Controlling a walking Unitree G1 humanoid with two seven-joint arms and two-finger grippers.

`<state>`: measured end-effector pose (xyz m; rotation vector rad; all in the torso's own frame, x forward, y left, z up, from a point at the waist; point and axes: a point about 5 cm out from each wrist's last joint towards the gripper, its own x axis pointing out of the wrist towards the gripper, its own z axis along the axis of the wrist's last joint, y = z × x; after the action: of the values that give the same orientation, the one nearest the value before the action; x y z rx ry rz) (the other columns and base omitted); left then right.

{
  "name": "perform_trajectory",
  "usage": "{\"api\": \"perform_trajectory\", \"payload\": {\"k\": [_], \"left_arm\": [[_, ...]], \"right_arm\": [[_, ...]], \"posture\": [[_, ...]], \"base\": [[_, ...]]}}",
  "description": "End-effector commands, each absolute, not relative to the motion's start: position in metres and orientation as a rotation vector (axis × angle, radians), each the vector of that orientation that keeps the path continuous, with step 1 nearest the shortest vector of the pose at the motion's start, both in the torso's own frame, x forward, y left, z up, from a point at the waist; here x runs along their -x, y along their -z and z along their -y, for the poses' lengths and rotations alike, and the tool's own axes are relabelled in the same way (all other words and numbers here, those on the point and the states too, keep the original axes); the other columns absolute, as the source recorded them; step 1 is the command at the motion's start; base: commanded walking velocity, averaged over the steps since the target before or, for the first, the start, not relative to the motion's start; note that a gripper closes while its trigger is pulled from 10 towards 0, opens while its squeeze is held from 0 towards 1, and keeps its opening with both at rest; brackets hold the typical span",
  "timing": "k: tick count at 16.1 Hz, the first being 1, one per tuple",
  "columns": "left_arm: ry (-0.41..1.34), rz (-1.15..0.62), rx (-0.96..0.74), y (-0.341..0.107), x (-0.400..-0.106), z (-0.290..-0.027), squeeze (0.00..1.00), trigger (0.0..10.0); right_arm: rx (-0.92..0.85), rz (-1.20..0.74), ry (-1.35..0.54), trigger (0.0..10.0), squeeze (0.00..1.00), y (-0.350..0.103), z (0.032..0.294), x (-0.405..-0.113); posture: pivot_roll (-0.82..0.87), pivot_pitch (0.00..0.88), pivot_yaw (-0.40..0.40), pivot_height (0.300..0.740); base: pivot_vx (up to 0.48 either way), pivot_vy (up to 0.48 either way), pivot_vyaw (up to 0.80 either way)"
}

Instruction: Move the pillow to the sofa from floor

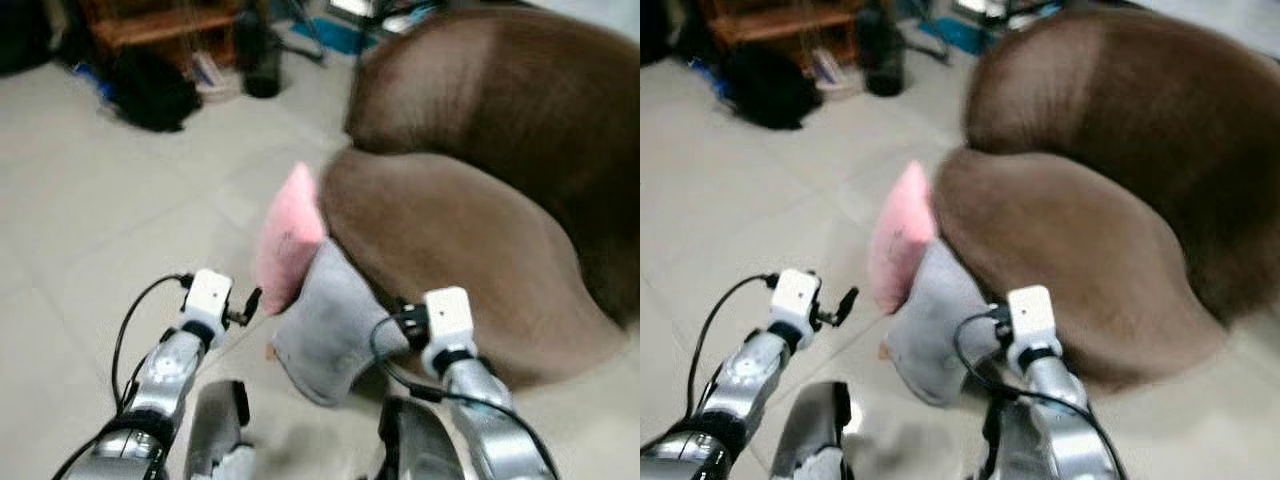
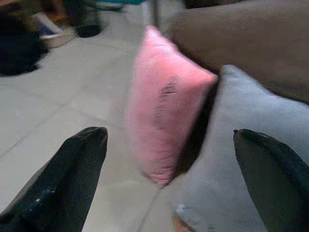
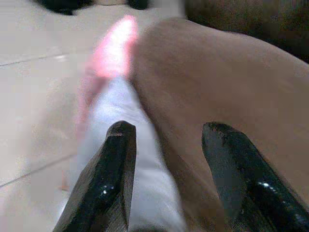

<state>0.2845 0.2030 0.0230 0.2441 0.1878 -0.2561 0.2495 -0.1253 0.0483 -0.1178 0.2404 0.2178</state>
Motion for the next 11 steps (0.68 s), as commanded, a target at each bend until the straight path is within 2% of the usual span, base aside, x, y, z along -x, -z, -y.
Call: {"api": "perform_trajectory", "payload": {"k": [1, 3, 5, 8, 11], "left_arm": [[0.26, -0.147, -0.253, -0.025, -0.279, -0.205, 0.66, 10.0], [0.261, -0.123, -0.254, -0.024, -0.27, -0.205, 0.66, 10.0], [0.26, -0.105, -0.257, -0.026, -0.268, -0.204, 0.65, 10.0], [0.285, -0.12, -0.268, -0.029, -0.274, -0.199, 0.65, 10.0], [0.299, -0.098, -0.273, -0.044, -0.28, -0.198, 0.66, 10.0]], "right_arm": [[0.128, -0.221, -0.244, 10.0, 0.0, -0.051, 0.12, -0.253], [0.137, -0.219, -0.246, 10.0, 0.0, -0.051, 0.119, -0.255], [0.081, -0.227, -0.196, 10.0, 0.0, -0.051, 0.123, -0.259], [0.114, -0.256, -0.175, 10.0, 0.0, -0.046, 0.124, -0.26], [0.097, -0.272, -0.172, 10.0, 0.0, -0.042, 0.122, -0.26]], "posture": [[0.18, 0.079, -0.088, 0.566], [0.19, 0.077, -0.095, 0.566], [0.19, 0.073, -0.096, 0.566], [0.19, 0.074, -0.094, 0.566], [0.19, 0.081, -0.094, 0.566]], "base": [[0.251, 0.0, 0.8], [0.249, 0.0, 0.8], [0.244, 0.0, 0.0], [0.244, 0.0, 0.0], [0.0, 0.0, 0.0]]}}
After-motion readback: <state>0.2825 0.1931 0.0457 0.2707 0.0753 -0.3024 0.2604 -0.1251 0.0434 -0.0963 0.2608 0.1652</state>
